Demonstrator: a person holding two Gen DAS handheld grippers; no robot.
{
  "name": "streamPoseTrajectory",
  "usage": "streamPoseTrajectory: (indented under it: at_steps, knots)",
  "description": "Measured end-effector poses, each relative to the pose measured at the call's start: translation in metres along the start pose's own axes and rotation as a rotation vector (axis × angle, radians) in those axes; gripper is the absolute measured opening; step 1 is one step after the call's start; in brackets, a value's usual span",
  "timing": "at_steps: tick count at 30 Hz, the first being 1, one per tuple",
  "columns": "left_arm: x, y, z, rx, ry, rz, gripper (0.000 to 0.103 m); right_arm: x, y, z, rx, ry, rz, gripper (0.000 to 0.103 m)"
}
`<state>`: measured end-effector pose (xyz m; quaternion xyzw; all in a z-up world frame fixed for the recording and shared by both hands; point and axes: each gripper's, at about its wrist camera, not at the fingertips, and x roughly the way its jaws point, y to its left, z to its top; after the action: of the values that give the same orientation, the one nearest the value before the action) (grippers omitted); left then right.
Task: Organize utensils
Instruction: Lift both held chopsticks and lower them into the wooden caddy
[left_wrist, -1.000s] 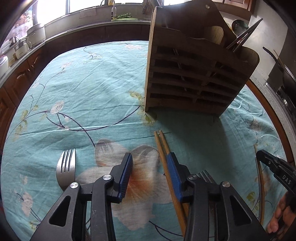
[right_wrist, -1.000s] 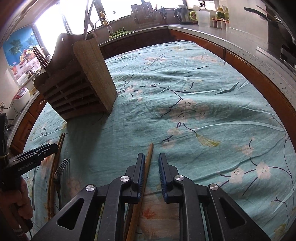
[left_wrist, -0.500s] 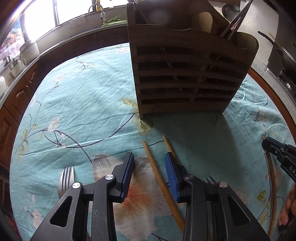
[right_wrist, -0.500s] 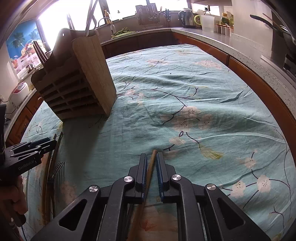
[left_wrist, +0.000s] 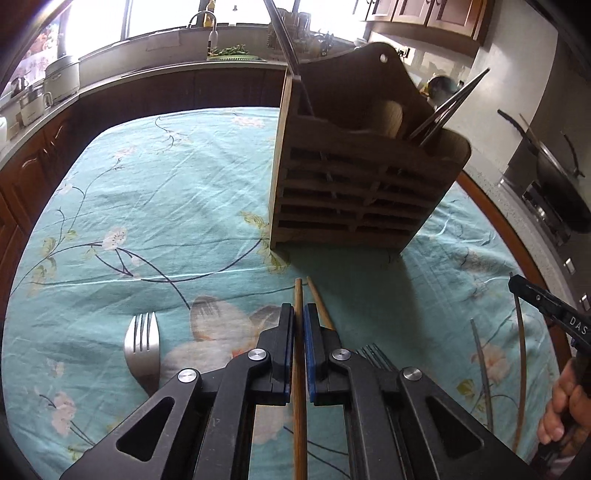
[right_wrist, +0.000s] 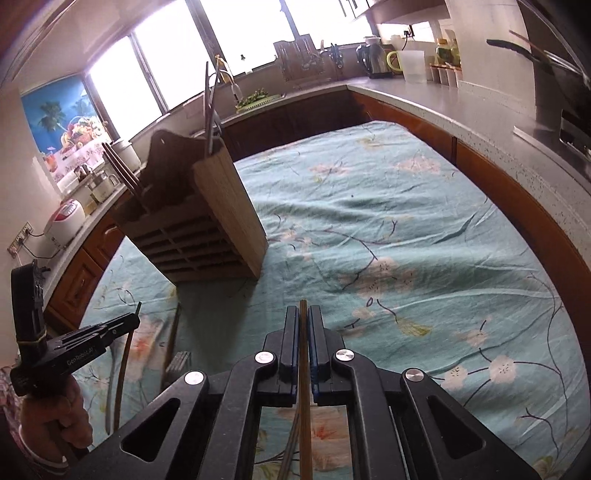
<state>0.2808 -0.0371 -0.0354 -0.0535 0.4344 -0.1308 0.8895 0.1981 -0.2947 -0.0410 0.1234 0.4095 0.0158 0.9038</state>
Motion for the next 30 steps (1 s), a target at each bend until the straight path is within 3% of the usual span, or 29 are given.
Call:
streamPoseTrajectory:
  at_steps: [5, 17, 23, 30]
  knots:
    - [-0.052, 0.006, -0.002, -0.029, -0.095, -0.06, 0.003, -0.031, 0.015, 0.018, -0.015, -0.078, 0.038, 0.005]
    - [-0.162, 0.022, -0.011, -0.043, -0.286, -0.113, 0.003, -0.088, 0.051, 0.051, -0.07, -0.249, 0.089, 0.005]
    - [-0.189, 0.03, -0.016, -0.063, -0.354, -0.11, 0.003, -0.092, 0.057, 0.059, -0.079, -0.275, 0.099, 0.005]
    - [-0.187, 0.031, -0.017, -0.072, -0.379, -0.106, 0.003, -0.086, 0.062, 0.06, -0.085, -0.274, 0.109, 0.005]
